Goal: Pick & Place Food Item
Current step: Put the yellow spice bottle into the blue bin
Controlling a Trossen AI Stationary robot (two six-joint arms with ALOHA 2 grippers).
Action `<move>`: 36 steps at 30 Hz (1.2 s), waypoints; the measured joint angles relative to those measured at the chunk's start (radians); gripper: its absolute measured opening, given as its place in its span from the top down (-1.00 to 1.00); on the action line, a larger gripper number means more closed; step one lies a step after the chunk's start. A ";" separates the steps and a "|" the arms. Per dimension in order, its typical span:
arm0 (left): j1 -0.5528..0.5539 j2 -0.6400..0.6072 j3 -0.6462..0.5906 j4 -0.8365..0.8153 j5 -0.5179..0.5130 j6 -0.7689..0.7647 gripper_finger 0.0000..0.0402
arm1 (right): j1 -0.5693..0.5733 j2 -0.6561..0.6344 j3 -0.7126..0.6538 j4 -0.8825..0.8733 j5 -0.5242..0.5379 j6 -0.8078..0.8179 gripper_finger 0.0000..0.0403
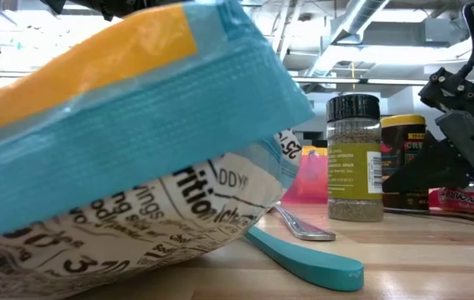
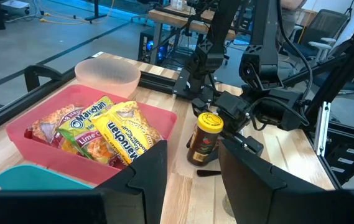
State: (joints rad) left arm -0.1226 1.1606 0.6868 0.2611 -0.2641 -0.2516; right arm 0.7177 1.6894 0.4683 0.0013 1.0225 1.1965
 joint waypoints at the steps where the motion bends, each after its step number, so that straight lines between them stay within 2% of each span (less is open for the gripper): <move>1: 0.000 0.000 0.000 0.000 0.000 0.000 0.30 | 0.000 0.000 0.000 0.000 0.000 0.000 -0.01; 24: 0.000 0.000 0.000 0.000 0.000 0.000 0.30 | -0.001 -0.017 0.000 0.000 -0.013 -0.013 -0.01; 36: 0.000 0.000 0.000 0.000 0.000 0.000 0.30 | -0.028 -0.223 0.103 -0.052 -0.043 -0.354 -0.01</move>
State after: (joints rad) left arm -0.1226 1.1606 0.6868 0.2614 -0.2639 -0.2520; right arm 0.6895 1.4660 0.5711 -0.0508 0.9792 0.8426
